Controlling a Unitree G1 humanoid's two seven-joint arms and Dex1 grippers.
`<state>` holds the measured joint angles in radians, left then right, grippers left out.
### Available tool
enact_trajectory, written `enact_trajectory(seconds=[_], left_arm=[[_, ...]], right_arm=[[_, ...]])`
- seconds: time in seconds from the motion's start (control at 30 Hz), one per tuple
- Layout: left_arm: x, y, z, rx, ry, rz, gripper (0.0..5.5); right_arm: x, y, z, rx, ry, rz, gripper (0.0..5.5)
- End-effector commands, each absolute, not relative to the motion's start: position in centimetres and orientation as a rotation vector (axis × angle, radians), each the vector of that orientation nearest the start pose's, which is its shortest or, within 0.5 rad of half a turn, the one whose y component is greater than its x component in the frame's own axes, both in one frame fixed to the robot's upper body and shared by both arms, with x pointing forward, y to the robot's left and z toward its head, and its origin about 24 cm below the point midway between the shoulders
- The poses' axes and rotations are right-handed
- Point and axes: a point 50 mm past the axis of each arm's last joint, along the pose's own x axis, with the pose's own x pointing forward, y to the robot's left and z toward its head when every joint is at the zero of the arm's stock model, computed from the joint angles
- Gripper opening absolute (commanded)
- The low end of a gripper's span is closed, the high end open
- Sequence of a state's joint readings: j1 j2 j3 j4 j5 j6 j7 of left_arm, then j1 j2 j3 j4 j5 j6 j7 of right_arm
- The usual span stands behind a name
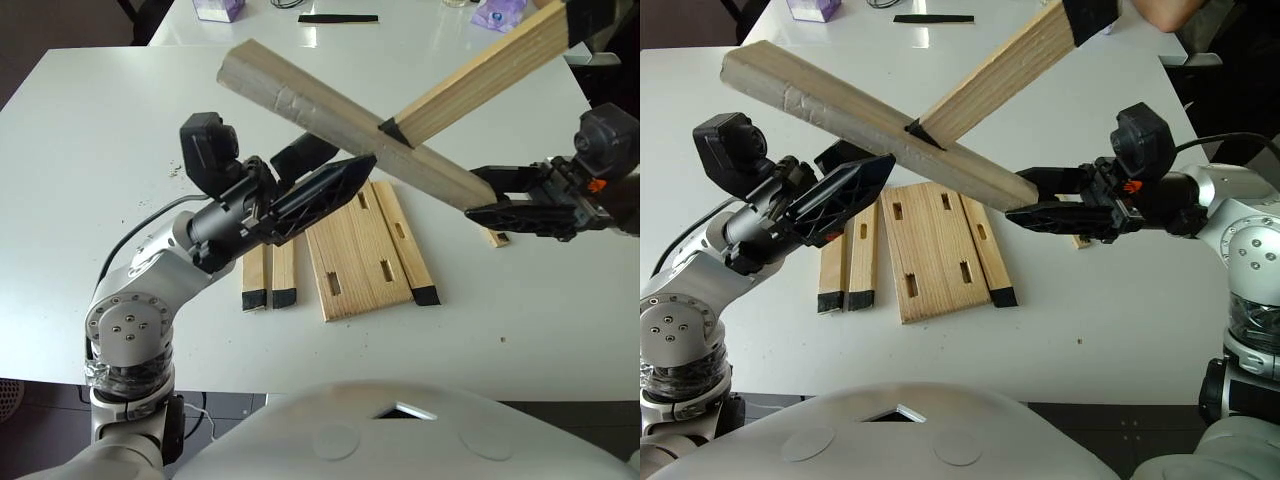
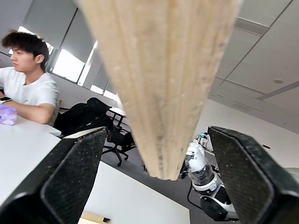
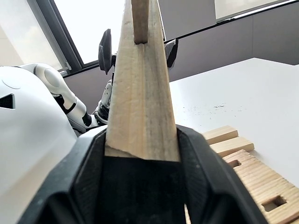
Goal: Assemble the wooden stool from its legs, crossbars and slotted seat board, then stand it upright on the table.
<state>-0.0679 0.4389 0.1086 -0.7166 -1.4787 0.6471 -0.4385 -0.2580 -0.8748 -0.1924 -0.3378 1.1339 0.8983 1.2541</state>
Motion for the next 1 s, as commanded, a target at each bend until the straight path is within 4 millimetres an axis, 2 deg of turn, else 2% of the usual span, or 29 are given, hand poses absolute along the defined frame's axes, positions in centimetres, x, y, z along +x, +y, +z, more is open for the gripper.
enact_trajectory(seconds=[0.03,0.37,0.57,0.7,0.73,0.87,0.93,1.0], left_arm=[[17.5,12.7,20.5,-0.701,-0.173,-1.345,3.84],[16.3,12.4,20.7,-0.712,-0.2,-1.45,2.21],[16.7,12.5,19.7,-0.673,-0.159,-1.408,2.19],[17.2,12.7,19.1,-0.67,-0.156,-1.363,2.14],[17.3,12.8,19.0,-0.667,-0.156,-1.347,2.11],[18.1,13.4,18.7,-0.644,-0.159,-1.277,2.1],[18.5,14.0,18.7,-0.638,-0.169,-1.245,2.1],[18.6,14.6,19.0,-0.636,-0.181,-1.232,2.1]], right_arm=[[21.4,-19.7,19.7,0.209,0.246,1.625,2.05],[21.4,-19.5,19.0,0.225,0.27,1.645,2.05],[21.8,-19.6,19.2,0.203,0.246,1.629,2.05],[22.6,-19.1,18.3,0.146,0.26,1.533,2.05],[22.8,-19.1,18.0,0.139,0.259,1.507,2.43],[23.8,-20.1,16.9,0.077,0.254,1.357,3.06],[24.7,-21.1,16.7,0.111,0.238,1.231,3.1],[25.0,-22.0,17.4,0.192,0.203,1.184,3.1]])
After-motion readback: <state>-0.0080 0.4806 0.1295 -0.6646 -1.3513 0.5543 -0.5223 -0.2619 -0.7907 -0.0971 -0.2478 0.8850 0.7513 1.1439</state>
